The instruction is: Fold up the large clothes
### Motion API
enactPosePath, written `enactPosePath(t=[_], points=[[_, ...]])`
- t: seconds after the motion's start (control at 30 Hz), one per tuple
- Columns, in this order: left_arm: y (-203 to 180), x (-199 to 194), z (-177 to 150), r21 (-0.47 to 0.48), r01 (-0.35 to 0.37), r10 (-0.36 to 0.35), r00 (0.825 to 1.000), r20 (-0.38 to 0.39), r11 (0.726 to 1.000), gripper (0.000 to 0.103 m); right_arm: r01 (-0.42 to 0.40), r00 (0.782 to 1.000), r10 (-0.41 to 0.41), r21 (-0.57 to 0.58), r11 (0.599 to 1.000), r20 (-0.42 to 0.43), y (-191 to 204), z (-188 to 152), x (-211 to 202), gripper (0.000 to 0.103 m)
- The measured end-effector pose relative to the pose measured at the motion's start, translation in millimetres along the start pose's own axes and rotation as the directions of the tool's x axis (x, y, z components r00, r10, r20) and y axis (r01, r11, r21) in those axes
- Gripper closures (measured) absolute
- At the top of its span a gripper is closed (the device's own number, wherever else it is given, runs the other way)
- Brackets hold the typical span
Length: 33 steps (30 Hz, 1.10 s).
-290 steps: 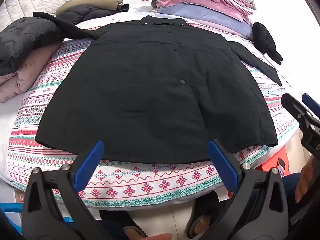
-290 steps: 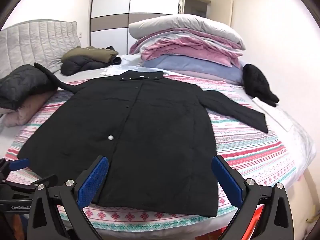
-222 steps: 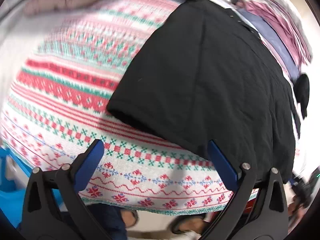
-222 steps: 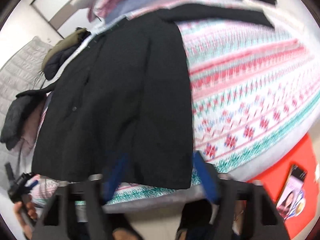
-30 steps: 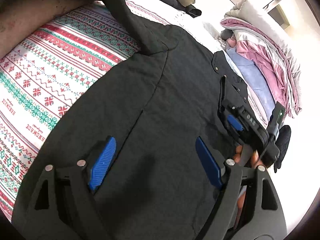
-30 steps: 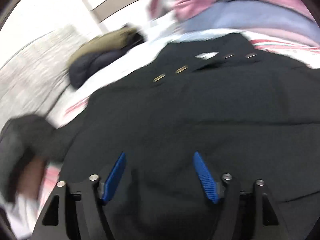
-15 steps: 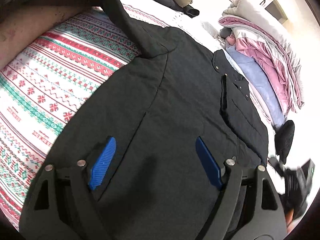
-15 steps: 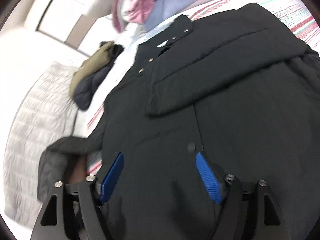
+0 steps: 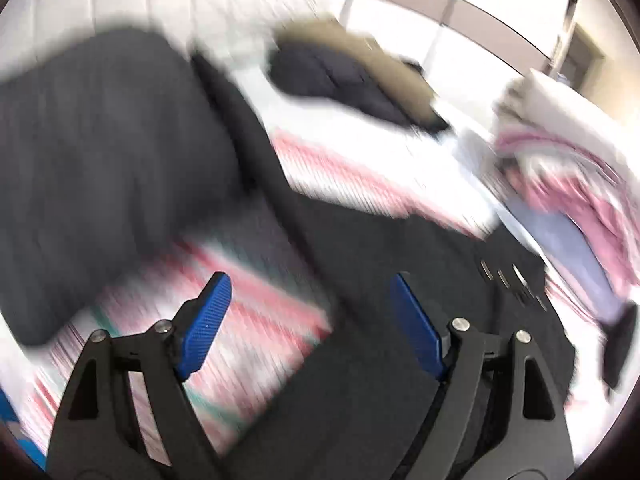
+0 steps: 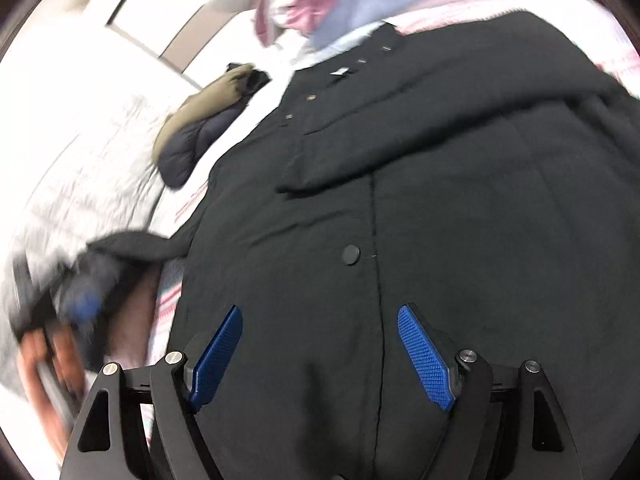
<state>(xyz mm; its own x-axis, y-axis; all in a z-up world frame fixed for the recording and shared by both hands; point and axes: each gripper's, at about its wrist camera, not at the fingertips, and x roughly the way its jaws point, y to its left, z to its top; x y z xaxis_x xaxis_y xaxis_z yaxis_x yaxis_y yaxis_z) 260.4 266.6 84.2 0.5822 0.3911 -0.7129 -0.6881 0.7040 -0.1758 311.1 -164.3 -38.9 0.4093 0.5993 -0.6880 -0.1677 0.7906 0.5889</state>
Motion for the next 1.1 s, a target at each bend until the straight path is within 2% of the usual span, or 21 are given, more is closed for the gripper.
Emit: enactPosePath(t=[0.07, 0.13, 0.2, 0.27, 0.37, 0.5, 0.57, 0.6, 0.63, 0.67, 0.7, 0.8, 0.87, 0.9, 0.93, 0.97, 1.0, 1.03, 1.1], points=[[-1, 10, 37, -0.006, -0.165, 0.165, 0.985, 0.050, 0.986, 0.020, 0.014, 1.000, -0.014, -0.002, 1.000, 0.000, -1, 0, 2, 0.021], [8, 27, 58, -0.056, -0.264, 0.267, 0.963, 0.041, 0.963, 0.020, 0.044, 0.999, -0.044, 0.002, 0.999, -0.002, -3, -5, 1, 0.021], [16, 48, 70, -0.086, -0.286, 0.287, 0.958, 0.001, 0.954, 0.020, 0.099, 0.995, -0.098, -0.057, 0.993, 0.029, 10, -8, -3, 0.021], [22, 72, 78, -0.094, -0.295, 0.291, 0.955, -0.050, 0.951, 0.021, 0.090, 0.994, -0.081, -0.125, 0.988, 0.071, 18, -12, -18, 0.021], [20, 91, 84, -0.082, -0.295, 0.293, 0.955, -0.042, 0.952, 0.020, 0.080, 0.991, -0.057, -0.195, 0.978, 0.121, 34, -16, -31, 0.021], [5, 112, 91, -0.016, -0.289, 0.289, 0.957, -0.035, 0.957, 0.020, 0.061, 0.995, -0.048, -0.169, 0.984, 0.083, 27, -18, -26, 0.021], [-5, 126, 89, 0.029, -0.313, 0.314, 0.948, -0.051, 0.949, 0.020, 0.049, 0.997, -0.041, -0.132, 0.990, 0.061, 19, -16, -24, 0.021], [-10, 129, 89, 0.049, -0.323, 0.325, 0.945, -0.042, 0.945, 0.024, 0.045, 0.998, -0.039, -0.119, 0.992, 0.058, 16, -15, -23, 0.021], [-14, 131, 87, 0.072, -0.335, 0.337, 0.941, -0.023, 0.940, 0.035, 0.043, 0.997, -0.037, -0.106, 0.993, 0.060, 13, -15, -24, 0.021], [-16, 132, 84, 0.091, -0.348, 0.349, 0.937, -0.002, 0.933, 0.080, 0.043, 0.997, -0.036, -0.101, 0.994, 0.065, 12, -14, -25, 0.021], [-16, 135, 82, 0.098, -0.356, 0.358, 0.934, -0.004, 0.929, 0.096, 0.042, 0.997, -0.035, -0.096, 0.994, 0.072, 11, -13, -28, 0.021], [-15, 119, 82, 0.044, -0.227, 0.227, 0.974, 0.014, 0.973, 0.098, 0.034, 0.996, -0.027, -0.077, 0.996, 0.086, 6, -10, -33, 0.021], [-26, 100, 82, 0.057, -0.179, 0.175, 0.982, 0.073, 0.982, 0.098, 0.027, 0.996, -0.023, -0.052, 0.998, 0.088, 0, -8, -35, 0.021], [-36, 85, 80, 0.073, -0.131, 0.122, 0.986, 0.115, 0.989, 0.098, 0.026, 0.996, -0.022, -0.039, 0.999, 0.087, -2, -7, -34, 0.021], [-47, 67, 76, 0.091, -0.055, 0.040, 0.987, 0.158, 0.994, 0.098, 0.025, 0.996, -0.023, -0.022, 0.999, 0.089, -5, -7, -35, 0.021], [-59, 52, 71, 0.112, 0.020, -0.041, 0.981, 0.190, 0.994, 0.098, 0.021, 0.996, -0.020, -0.004, 1.000, 0.091, -8, -6, -36, 0.021], [-73, 34, 63, 0.141, 0.103, -0.132, 0.967, 0.217, 0.985, 0.098, 0.016, 0.995, -0.018, 0.014, 1.000, 0.095, -12, -5, -37, 0.021], [-90, 16, 52, 0.182, 0.181, -0.222, 0.946, 0.235, 0.966, 0.097, 0.015, 0.995, -0.018, 0.025, 1.000, 0.100, -14, -4, -38, 0.021], [-123, -7, 29, 0.258, 0.294, -0.352, 0.910, 0.220, 0.920, 0.093, 0.012, 0.993, -0.019, 0.056, 0.998, 0.113, -21, -2, -42, 0.021]])
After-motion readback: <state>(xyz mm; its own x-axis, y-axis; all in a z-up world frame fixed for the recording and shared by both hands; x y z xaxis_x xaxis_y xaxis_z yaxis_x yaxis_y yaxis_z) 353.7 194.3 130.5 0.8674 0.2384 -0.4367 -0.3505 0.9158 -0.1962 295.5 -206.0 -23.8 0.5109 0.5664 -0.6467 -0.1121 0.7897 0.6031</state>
